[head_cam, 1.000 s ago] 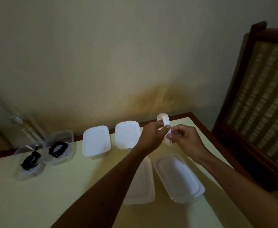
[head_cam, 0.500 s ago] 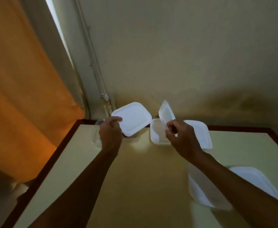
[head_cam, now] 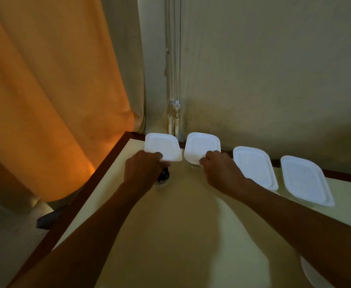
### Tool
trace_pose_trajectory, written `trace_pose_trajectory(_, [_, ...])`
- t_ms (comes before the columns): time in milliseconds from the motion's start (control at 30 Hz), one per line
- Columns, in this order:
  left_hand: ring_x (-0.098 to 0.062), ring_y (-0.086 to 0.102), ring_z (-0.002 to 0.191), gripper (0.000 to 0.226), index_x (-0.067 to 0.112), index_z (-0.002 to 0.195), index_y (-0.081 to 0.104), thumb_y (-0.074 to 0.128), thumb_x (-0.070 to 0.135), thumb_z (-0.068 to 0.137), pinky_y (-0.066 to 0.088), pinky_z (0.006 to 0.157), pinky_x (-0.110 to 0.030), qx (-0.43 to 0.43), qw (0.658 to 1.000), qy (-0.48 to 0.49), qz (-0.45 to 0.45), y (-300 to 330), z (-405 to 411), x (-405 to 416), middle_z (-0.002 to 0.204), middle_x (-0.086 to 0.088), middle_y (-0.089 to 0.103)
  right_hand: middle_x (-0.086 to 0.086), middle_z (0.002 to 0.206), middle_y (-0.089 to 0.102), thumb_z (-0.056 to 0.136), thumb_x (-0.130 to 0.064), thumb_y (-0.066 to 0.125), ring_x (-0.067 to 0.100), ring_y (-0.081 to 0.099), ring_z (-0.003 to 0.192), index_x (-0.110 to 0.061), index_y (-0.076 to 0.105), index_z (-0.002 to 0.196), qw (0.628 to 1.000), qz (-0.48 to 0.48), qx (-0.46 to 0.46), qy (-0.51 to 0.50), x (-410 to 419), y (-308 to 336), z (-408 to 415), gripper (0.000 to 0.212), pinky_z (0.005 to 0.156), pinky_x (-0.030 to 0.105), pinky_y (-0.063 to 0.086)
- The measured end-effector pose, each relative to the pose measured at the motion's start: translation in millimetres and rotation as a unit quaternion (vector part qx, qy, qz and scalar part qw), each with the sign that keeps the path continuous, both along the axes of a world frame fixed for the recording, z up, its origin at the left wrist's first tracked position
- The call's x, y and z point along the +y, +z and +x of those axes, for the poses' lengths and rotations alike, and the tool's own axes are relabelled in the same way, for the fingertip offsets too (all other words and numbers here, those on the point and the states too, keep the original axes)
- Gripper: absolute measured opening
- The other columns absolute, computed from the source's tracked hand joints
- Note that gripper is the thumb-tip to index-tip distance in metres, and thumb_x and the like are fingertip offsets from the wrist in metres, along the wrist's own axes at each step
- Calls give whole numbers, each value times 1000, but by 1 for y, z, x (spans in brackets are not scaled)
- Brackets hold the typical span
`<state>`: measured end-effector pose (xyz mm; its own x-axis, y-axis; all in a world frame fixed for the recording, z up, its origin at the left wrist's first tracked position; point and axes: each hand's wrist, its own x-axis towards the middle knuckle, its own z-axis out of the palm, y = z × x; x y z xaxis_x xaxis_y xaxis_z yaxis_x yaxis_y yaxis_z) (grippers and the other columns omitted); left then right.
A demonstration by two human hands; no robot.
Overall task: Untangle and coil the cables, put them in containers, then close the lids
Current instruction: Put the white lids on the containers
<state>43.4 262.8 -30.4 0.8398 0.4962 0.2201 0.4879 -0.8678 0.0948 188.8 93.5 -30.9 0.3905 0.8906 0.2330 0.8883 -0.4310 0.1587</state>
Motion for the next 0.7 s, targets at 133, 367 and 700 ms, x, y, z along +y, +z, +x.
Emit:
trace_pose_trajectory(133, [-19,55,106,64,19,126,58,46,69,88,49,80,-32,29,999,-7,46,-2,3,4,118,-6,62,12,90,60,93,-17,51,29,54,76,-4,67,96,999,-37,11,-14,-4,-9,0,21,65,33,32])
trace_pose_trajectory(367, [-26,51,108,70,14,118,59,49,73,82,44,91,-40,53,991,-71,102,-7,-16,5,118,-12,57,9,69,57,68,-8,80,24,51,54,-6,67,79,999,-33,-13,-14,-4,-11,-4,18,53,30,28])
trace_pose_trajectory(700, [-22,60,113,30,14,116,61,61,34,94,46,98,-42,98,978,-140,116,-1,-36,9,120,-7,63,11,80,63,77,-5,71,27,58,67,-7,69,92,1000,-12,12,-23,-5,-18,-5,16,57,33,34])
